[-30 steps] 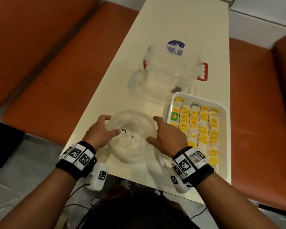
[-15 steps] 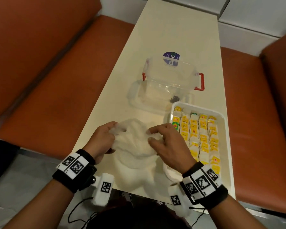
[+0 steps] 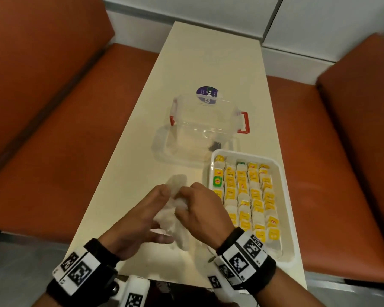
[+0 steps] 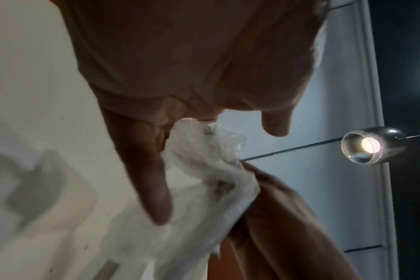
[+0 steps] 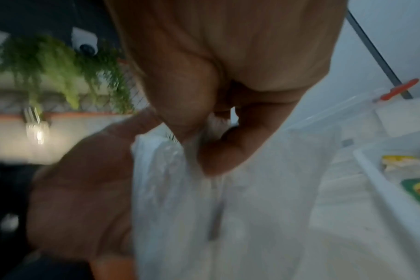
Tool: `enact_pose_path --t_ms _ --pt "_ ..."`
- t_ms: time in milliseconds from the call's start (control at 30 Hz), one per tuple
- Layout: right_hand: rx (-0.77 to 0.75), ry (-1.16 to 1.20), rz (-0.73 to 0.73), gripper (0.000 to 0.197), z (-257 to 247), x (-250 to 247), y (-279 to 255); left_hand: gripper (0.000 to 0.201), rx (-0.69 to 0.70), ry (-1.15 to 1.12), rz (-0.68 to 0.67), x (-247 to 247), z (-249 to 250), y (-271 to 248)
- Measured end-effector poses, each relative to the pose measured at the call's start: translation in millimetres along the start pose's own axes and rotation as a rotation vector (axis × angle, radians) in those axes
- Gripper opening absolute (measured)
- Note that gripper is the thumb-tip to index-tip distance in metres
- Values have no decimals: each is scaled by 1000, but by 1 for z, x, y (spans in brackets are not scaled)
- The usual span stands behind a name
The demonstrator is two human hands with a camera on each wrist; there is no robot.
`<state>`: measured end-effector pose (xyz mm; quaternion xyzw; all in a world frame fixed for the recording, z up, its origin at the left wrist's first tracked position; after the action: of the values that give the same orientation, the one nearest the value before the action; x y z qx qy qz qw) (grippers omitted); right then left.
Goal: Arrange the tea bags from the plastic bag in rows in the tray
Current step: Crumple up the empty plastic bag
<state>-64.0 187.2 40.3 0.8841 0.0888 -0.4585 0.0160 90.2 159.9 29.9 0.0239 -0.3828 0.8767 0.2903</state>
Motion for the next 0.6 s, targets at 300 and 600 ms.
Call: enact_pose_path --t_ms 300,600 --pt "-117 62 1 61 -4 5 -22 18 -27 -446 163 -8 -2 24" --pt "239 470 261 12 24 3 -12 34 352 411 154 15 -3 8"
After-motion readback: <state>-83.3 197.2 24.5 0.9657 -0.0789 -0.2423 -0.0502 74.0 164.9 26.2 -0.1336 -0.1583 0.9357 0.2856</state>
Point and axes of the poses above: each hand's wrist, its own y-axis towards the middle knuckle, its own x-axis out of the palm, z = x × y, the point moved 1 cm from there along y, towards the middle knuckle, and after that the axes turned 9 degrees about -x, right-handed, at the moved point
